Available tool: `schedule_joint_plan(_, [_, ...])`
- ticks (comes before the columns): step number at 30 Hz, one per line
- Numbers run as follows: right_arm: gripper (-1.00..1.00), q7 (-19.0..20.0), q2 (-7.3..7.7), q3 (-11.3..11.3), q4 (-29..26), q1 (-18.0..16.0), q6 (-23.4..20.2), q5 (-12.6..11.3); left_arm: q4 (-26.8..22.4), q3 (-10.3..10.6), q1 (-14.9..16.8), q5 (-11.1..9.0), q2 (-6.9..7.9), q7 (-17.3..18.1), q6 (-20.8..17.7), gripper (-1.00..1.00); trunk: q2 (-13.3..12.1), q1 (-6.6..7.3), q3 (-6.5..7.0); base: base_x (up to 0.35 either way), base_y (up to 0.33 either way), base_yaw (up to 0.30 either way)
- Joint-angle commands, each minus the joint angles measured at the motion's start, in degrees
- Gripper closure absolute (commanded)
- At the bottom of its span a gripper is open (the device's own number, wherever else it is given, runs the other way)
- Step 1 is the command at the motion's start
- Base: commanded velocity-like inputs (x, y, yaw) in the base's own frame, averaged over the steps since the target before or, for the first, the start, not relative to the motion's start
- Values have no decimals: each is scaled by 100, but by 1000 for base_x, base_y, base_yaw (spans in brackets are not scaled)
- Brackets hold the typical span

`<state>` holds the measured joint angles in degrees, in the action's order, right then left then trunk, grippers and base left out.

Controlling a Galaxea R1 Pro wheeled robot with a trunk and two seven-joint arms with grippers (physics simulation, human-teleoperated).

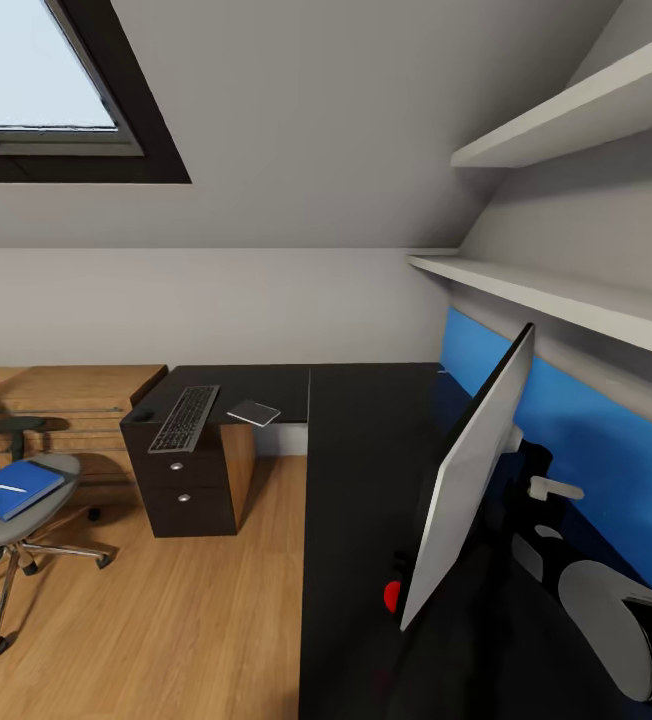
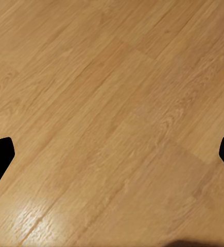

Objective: In the bedroom, organize the workspace by keeping the computer under the desk, ensuring the monitor is on the desk, placing the keyboard on the desk next to the monitor, placing the mouse on the desk next to the keyboard, moving the folder from the swivel chair onto the desk next to the mouse, stacking the notebook on top of the folder with the pen on top of the notebook, and positioning the swivel chair next to the desk.

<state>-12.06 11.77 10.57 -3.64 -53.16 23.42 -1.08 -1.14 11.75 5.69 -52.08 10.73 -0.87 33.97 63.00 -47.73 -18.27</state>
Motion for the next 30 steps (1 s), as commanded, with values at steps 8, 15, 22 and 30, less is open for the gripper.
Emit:
schedule_joint_plan(8, [100, -6, 0, 99, 443, -1, 40, -60, -5, 47, 2, -36, -1, -10, 8, -100, 2, -1, -8, 1, -1, 0])
schedule_joint_plan(15, [100, -6, 0, 99, 443, -1, 39, -62, -6, 47, 2, -36, -1, -10, 4, -100, 2, -1, -8, 0, 0, 0])
schedule_joint_plan(22, [100, -6, 0, 99, 435, -1, -113, -59, -7, 47, 2, -39, -1, -10, 4, -100, 2, -1, -8, 0, 0, 0])
schedule_joint_plan(30, [100, -9, 0, 96, 435, -1, -126, -59, -3, 47, 2, -39, -1, -10, 4, -100, 2, -1, -8, 88, 0, 0])
